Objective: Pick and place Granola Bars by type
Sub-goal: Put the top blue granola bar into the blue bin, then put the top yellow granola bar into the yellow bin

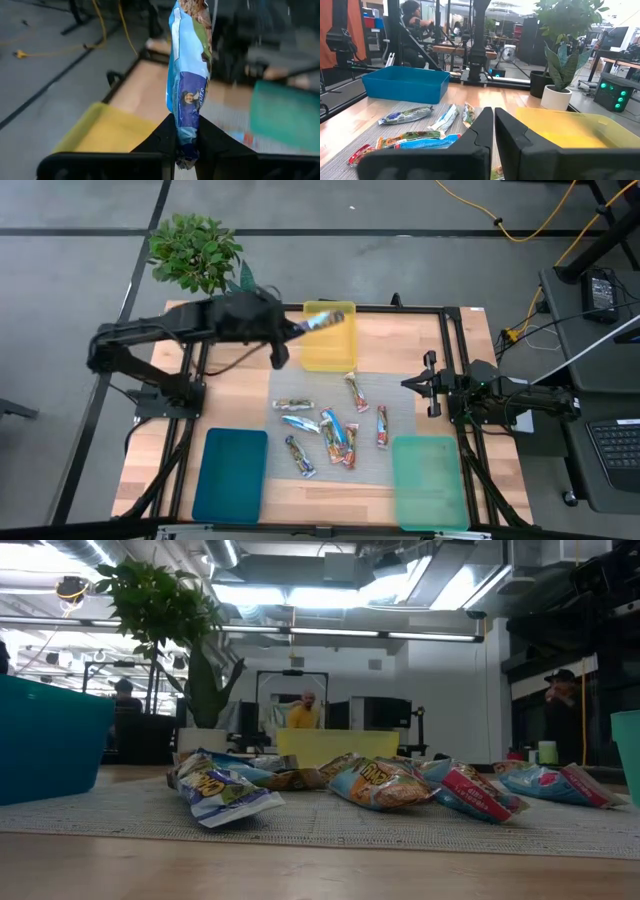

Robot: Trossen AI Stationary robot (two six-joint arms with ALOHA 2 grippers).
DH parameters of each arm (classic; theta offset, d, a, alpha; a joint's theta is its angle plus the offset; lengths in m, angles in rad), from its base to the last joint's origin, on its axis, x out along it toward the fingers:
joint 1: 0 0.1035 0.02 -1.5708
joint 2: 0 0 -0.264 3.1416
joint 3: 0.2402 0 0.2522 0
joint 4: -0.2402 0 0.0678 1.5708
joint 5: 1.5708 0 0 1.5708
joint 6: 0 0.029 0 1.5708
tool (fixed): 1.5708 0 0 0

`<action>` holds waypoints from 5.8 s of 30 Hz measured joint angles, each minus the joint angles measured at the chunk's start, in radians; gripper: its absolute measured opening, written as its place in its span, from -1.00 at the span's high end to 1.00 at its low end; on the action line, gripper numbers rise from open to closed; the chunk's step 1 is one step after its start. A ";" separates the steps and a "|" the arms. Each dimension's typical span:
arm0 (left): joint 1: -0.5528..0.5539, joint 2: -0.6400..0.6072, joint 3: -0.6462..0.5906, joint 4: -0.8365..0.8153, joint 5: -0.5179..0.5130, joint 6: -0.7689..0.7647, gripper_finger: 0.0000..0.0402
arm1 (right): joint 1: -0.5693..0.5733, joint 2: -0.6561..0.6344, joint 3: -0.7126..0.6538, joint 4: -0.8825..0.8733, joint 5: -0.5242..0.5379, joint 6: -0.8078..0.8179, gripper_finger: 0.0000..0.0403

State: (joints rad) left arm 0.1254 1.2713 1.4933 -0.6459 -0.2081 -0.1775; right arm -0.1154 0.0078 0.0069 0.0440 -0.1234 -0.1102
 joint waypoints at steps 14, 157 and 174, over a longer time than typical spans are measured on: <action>-0.165 -0.129 0.000 0.067 -0.021 -0.061 0.86 | 0.000 0.000 0.000 0.000 0.000 0.000 0.89; -0.359 0.042 -0.159 -0.354 0.011 -0.234 0.06 | 0.000 0.000 0.000 0.000 0.000 0.000 0.89; -0.211 0.273 -0.159 -0.223 0.074 -0.012 0.04 | 0.000 0.000 0.000 0.000 0.000 0.000 0.89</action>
State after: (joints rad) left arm -0.0860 1.5445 1.3342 -0.8688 -0.1337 -0.1893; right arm -0.1154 0.0082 0.0071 0.0437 -0.1238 -0.1101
